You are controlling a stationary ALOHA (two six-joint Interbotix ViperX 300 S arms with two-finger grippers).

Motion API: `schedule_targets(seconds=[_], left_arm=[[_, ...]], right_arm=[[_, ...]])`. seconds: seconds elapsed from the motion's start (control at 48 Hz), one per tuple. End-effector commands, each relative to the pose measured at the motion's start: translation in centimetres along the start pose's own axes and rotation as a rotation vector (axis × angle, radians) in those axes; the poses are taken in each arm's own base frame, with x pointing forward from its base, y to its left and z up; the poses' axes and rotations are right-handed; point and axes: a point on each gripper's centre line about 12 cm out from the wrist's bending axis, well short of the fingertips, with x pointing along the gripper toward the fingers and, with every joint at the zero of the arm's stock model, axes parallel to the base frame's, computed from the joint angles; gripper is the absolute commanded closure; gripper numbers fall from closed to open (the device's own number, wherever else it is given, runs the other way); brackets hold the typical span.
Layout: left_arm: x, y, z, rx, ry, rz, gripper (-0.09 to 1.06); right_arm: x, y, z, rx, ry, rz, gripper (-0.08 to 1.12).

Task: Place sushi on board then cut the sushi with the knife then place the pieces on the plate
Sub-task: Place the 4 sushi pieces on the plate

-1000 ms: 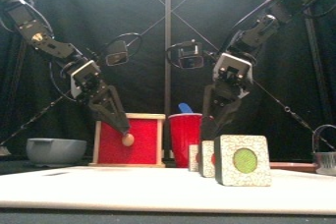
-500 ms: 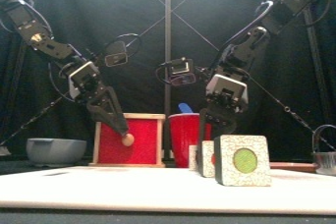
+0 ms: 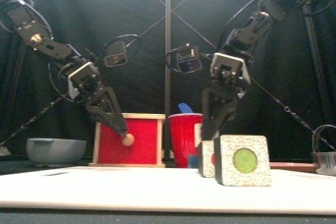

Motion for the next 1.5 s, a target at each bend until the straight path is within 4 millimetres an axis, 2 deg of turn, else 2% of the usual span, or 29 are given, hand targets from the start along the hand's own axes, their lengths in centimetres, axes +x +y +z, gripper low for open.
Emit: schedule_targets(seconds=[0.021,0.333,0.5,0.667,0.833,0.979,1.188,1.333,1.5], left_arm=[[-0.3,0.1,1.3,0.002,-0.04,0.002,0.19],[-0.2,0.6,1.3,0.016,-0.039,0.012,0.19],[-0.2,0.9,1.2,0.019,-0.037,0.018,0.19],[-0.3,1.1,1.2,0.016,-0.037,0.022,0.19],[-0.2,1.2,1.1,0.014,-0.032,0.024,0.19],[-0.2,1.2,1.1,0.013,-0.034,0.024,0.19],[-0.3,1.2,1.1,0.012,-0.035,0.026,0.19],[-0.3,1.2,1.1,0.01,-0.031,0.025,0.19],[-0.3,1.0,1.1,0.012,-0.032,0.02,0.19]], right_arm=[[-1.7,-1.5,0.9,0.051,-0.031,-0.022,0.45],[-0.7,-7.2,1.1,0.26,-0.015,-0.146,0.45],[0.2,-9.3,0.1,0.347,0.02,-0.213,0.45],[0.7,-10.3,-0.6,0.381,0.035,-0.261,0.41],[1.1,-10.7,-1.1,0.394,0.044,-0.293,0.27],[0.8,-10.7,-0.8,0.388,0.031,-0.292,0.19],[-1.3,-9.9,0.2,0.369,-0.006,-0.284,0.19],[-2.4,-7.0,0.8,0.307,-0.034,-0.236,0.19],[-3.2,-2.1,1.3,0.173,-0.072,-0.148,0.19]])
